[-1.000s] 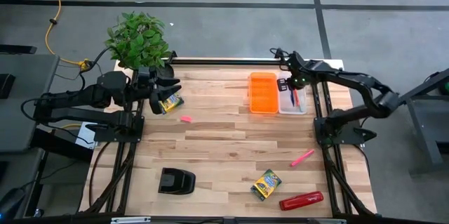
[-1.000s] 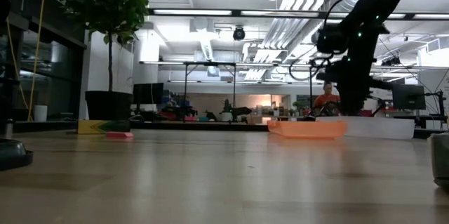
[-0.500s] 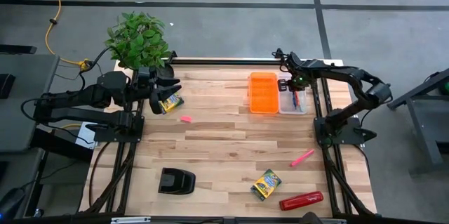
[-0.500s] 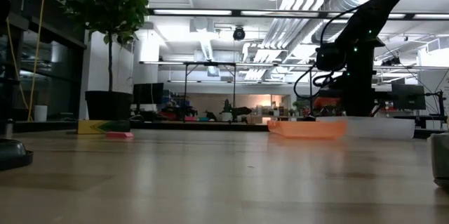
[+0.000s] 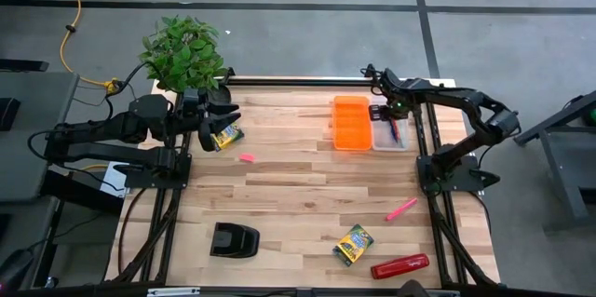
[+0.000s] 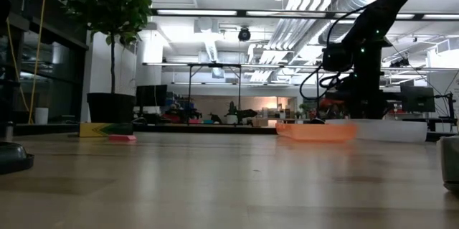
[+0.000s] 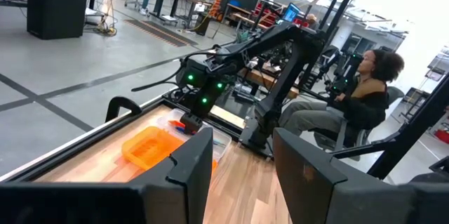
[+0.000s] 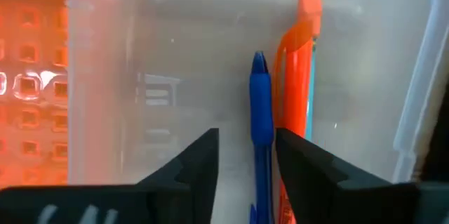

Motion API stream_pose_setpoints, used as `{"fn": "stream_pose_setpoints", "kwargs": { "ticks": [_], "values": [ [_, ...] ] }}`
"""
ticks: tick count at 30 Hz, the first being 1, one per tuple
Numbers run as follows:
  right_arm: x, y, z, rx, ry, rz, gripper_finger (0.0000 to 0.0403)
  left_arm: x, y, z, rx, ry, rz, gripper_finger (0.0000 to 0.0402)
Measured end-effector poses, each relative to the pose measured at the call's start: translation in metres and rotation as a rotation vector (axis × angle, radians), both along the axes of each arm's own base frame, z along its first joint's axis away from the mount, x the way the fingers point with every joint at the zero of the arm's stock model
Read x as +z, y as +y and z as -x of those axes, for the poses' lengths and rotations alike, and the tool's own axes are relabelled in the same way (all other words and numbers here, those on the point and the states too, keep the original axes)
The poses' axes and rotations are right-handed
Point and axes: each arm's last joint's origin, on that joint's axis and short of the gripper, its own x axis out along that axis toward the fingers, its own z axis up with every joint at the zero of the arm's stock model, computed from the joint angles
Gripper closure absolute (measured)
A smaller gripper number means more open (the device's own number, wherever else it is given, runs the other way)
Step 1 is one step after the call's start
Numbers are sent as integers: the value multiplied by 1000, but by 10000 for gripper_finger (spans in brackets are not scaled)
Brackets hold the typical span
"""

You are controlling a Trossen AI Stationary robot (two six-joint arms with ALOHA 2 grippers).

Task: Pack school essentials
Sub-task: Put the blue pen into the orange supply box

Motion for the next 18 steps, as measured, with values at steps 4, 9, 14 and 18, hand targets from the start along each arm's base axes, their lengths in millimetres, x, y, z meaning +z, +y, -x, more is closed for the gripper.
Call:
{"fn": "stream_pose_setpoints", "kwargs": {
  "ticks": [4, 9, 14, 18],
  "values": [
    [17, -6, -4, 29, 2, 30, 251, 0, 0, 0, 0, 0, 0, 264],
    [40, -12, -9, 56, -61, 98, 252, 0, 0, 0, 0, -3, 8, 264],
    [31, -11, -10, 95, -67, 35, 319, 0, 0, 0, 0, -8, 22, 264],
    [19, -9, -7, 90, -41, -6, 392, 0, 0, 0, 0, -9, 22, 264]
  ]
}}
